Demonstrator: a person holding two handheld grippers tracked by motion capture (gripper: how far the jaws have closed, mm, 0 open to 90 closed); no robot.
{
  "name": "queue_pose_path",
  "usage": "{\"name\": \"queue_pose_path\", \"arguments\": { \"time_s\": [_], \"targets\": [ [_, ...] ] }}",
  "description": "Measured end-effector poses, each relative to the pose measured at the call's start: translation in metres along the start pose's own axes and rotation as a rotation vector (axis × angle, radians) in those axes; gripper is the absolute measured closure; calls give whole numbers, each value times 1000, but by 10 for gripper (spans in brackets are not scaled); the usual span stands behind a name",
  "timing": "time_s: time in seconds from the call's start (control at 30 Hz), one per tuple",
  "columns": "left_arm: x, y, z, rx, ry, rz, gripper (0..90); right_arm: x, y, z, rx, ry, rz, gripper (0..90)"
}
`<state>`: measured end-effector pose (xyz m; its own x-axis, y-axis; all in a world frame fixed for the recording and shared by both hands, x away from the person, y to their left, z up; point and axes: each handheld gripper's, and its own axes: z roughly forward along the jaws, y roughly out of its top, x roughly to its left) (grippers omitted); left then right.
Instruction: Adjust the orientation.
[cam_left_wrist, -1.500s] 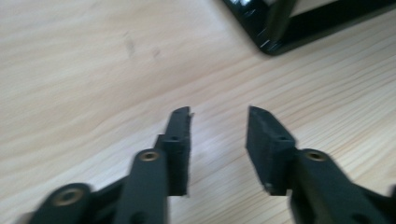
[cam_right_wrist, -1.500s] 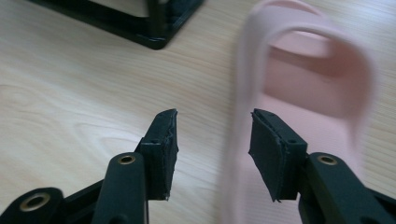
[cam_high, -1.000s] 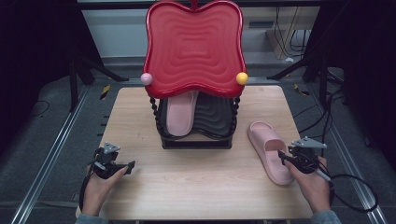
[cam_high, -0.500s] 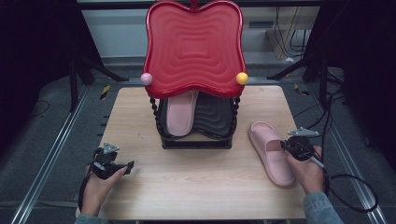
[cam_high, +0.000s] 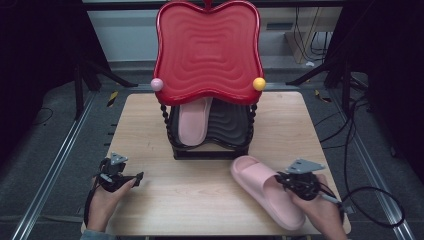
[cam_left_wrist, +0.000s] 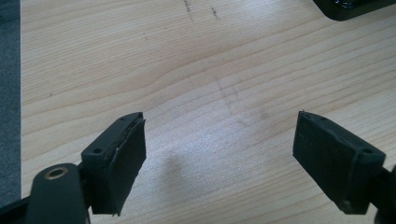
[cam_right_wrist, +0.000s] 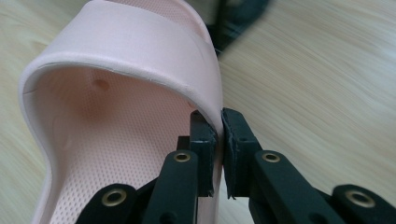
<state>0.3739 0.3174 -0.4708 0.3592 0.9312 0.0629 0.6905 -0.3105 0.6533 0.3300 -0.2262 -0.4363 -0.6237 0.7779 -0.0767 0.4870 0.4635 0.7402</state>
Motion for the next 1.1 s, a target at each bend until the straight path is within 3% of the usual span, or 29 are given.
{"name": "queue_pose_path", "arguments": {
  "time_s": [0.17,0.2,0.23,0.47,0.57,0.67,0.77,0.93,1.1],
  "targets": [
    [1,0,0,0,-1,0,169,34,30,38,-7,86,-83,837],
    [1,0,0,0,-1,0,169,34,30,38,-7,86,-83,837],
    [1,0,0,0,-1,0,169,47,40,56,0,118,-107,836],
    [-2,0,2,3,-9,5,170,67,48,89,41,165,-134,824],
    [-1,0,2,3,-11,6,171,68,49,91,40,171,-131,783],
    [1,0,-1,-3,-7,-3,173,69,50,84,51,168,-117,610],
    [4,-1,-2,-6,-5,-10,173,69,47,72,60,166,-89,510],
    [5,-1,-3,-5,-2,-14,174,82,43,50,47,210,-82,533],
    [5,-1,-3,-7,-4,-13,175,102,45,47,55,283,-112,625]
  ]
}}
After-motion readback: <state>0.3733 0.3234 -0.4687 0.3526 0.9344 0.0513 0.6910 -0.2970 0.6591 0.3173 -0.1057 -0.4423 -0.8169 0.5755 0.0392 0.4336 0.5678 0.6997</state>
